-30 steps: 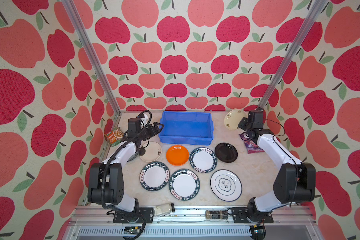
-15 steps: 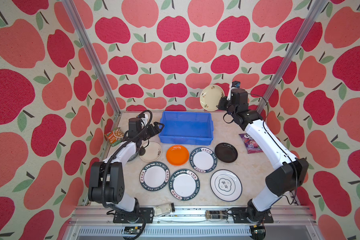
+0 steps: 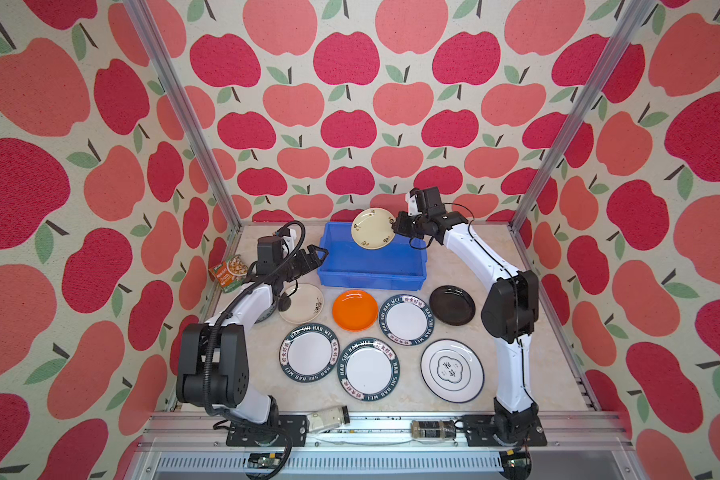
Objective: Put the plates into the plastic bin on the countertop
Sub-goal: 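Lift the cream plate with the right gripper and carry it over the blue bin, then lower the cream plate into the bin and open the right gripper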
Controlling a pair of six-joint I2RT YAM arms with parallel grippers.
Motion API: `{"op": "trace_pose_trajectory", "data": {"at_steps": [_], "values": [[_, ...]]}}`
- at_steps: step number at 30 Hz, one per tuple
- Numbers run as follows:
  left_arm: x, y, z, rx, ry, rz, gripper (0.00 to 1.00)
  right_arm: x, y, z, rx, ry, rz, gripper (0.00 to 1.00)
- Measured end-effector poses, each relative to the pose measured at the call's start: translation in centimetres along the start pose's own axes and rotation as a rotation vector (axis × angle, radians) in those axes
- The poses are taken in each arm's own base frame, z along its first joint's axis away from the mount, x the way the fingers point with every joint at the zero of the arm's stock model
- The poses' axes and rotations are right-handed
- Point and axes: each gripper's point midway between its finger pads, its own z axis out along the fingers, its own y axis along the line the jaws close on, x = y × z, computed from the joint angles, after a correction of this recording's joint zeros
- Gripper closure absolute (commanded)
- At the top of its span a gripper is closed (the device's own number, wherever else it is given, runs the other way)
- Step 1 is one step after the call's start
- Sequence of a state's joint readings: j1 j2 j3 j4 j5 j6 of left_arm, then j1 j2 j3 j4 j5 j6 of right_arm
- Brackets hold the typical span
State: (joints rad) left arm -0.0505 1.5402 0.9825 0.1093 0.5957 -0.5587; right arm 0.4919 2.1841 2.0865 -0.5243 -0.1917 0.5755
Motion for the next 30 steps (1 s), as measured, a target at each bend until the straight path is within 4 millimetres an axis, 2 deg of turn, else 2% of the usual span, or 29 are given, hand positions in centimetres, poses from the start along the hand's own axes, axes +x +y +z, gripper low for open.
{"op": "trace_pose_trajectory", "data": {"at_steps": [5,15,23,30], "values": [[-0.1,0.1,0.0,-0.007,-0.004,0.002,0.09,1.7,0.6,3.2,-0.045,0.077,0.022,1.00],[0.5,0.3,0.1,-0.012,0.005,0.001,0.09,6.6,-1.4,9.6,-0.043,0.204,0.080,1.00],[0.9,0.3,0.2,-0.013,0.014,0.000,0.09,6.7,-0.3,12.4,-0.072,0.194,0.068,1.00],[1.4,-0.1,0.5,-0.010,0.024,0.011,0.09,8.1,-1.4,14.1,-0.059,0.225,0.093,1.00]]}}
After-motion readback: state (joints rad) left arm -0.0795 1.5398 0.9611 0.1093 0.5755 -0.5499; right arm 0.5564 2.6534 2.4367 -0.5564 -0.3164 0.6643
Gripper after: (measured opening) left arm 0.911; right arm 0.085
